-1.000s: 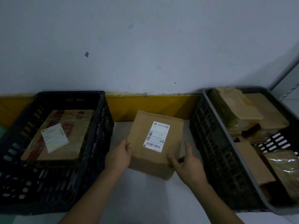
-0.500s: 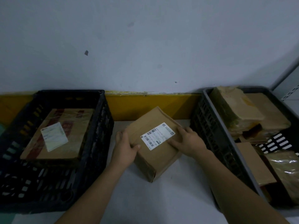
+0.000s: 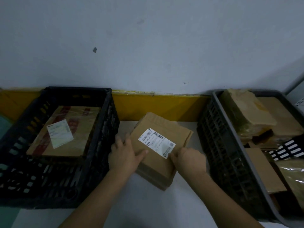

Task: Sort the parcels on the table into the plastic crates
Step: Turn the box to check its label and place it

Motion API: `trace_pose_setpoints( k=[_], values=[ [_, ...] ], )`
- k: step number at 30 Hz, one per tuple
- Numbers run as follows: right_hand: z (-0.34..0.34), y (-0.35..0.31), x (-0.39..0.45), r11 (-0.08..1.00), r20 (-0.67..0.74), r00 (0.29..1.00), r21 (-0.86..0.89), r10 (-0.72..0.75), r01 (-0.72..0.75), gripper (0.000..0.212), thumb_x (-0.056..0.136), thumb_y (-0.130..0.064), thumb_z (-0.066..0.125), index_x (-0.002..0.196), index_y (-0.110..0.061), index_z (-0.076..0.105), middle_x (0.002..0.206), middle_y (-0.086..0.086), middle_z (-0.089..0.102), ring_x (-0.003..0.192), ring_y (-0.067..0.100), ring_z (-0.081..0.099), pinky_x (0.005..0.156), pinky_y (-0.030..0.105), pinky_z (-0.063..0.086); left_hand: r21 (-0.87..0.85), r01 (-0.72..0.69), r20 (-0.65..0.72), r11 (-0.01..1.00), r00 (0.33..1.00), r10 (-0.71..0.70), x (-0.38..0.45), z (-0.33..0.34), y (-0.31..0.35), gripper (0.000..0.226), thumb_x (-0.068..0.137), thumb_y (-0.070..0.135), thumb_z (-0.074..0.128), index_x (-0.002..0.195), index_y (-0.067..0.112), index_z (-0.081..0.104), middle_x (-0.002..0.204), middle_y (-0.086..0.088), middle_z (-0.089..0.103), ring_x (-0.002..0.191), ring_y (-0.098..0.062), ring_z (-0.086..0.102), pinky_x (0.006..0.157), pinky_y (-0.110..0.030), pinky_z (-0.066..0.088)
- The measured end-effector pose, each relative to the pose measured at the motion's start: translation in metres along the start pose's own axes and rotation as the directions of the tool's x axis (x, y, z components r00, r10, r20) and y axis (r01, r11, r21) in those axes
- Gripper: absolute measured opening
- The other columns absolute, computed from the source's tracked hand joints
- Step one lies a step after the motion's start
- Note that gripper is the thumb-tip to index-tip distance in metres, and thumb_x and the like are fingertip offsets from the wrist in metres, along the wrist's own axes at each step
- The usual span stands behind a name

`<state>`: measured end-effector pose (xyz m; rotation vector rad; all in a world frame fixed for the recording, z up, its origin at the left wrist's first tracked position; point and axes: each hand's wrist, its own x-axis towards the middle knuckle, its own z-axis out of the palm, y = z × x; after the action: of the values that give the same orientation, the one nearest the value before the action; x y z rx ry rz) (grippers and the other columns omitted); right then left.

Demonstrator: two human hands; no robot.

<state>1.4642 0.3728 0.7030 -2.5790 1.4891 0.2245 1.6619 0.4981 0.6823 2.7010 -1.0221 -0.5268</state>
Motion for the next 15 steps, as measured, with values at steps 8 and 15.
trace_pose_setpoints(
  k=[8, 15],
  values=[
    [-0.008, 0.036, 0.065, 0.985, 0.027, 0.985, 0.028, -0.168, 0.167, 0.118, 0.073, -0.105, 0.042, 0.167, -0.049, -0.002, 0.179, 0.009, 0.003, 0.165, 0.04, 0.006, 0.13, 0.065, 0.018, -0.377, 0.055, 0.075, 0.924, 0.997, -0.029, -0.021, 0.014, 0.003, 0.123, 0.087, 0.073, 0.07, 0.167, 0.023, -0.008, 0.153, -0.005, 0.054, 0.125, -0.032, 0.063, 0.093, -0.037, 0.053],
    [0.008, 0.038, 0.037, 0.994, -0.007, 0.997, -0.084, -0.075, 0.074, 0.11, 0.075, -0.108, 0.019, 0.163, -0.045, 0.01, 0.155, 0.017, 0.039, 0.137, 0.042, 0.046, 0.108, 0.056, 0.047, -0.47, -0.054, -0.051, 0.881, 0.998, 0.034, -0.009, 0.014, 0.001, 0.102, 0.091, 0.056, 0.074, 0.166, 0.033, 0.009, 0.145, 0.001, 0.062, 0.121, -0.023, 0.066, 0.097, -0.043, 0.058]
  ],
)
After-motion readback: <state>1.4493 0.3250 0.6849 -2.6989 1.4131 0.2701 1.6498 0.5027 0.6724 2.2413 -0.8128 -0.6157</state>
